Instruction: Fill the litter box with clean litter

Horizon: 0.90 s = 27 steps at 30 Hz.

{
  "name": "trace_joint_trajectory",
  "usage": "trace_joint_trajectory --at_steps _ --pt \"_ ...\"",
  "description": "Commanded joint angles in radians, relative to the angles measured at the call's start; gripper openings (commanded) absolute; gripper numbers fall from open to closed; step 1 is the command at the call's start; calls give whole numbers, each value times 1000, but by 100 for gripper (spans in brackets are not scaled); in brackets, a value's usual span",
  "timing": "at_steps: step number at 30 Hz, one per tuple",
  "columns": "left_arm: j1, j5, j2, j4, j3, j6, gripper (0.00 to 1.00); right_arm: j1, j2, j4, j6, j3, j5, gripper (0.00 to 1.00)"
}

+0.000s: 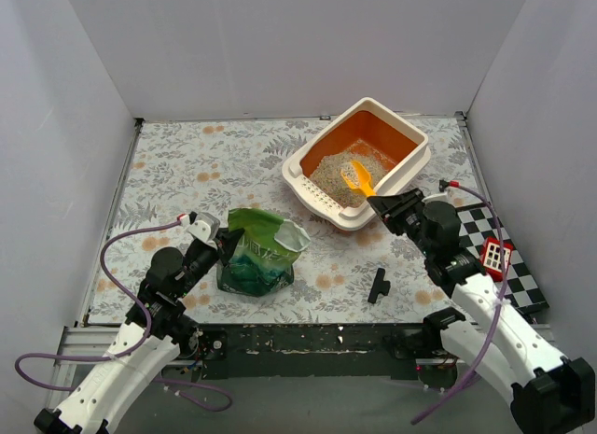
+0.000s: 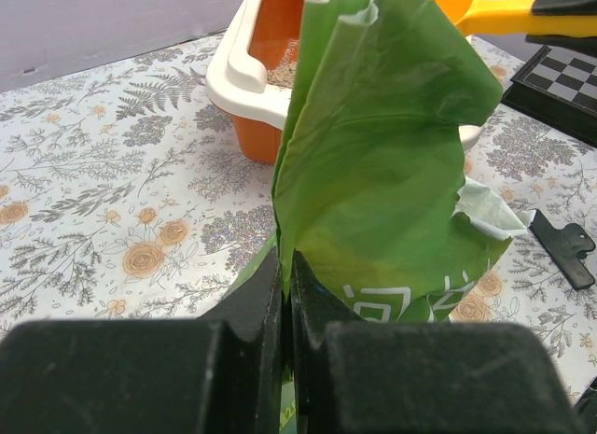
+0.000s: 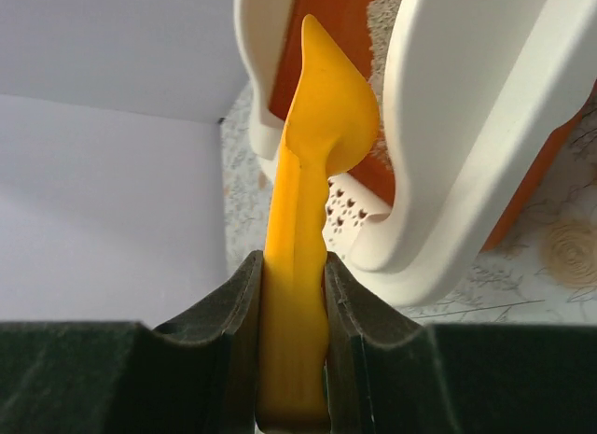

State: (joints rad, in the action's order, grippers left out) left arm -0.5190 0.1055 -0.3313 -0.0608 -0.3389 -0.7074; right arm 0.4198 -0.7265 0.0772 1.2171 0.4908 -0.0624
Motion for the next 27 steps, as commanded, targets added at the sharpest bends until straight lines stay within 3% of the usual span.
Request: trace_joint_trajectory --at_steps 1,7,19,23,27 --pt "4 -55 12 30 -6 9 0 -1 -134 1 -233 143 -82 1" --pt "4 -64 9 27 -6 13 0 4 -342 -66 -454 300 -47 1" --pt "4 -70 -2 26 -6 20 0 82 -775 -600 -876 909 -158 1" --pt "4 -61 -5 22 -8 22 0 122 -824 -731 -958 1028 -252 1" --pt "4 -44 -14 24 -8 23 0 191 -774 -746 -1018 1074 -342 1"
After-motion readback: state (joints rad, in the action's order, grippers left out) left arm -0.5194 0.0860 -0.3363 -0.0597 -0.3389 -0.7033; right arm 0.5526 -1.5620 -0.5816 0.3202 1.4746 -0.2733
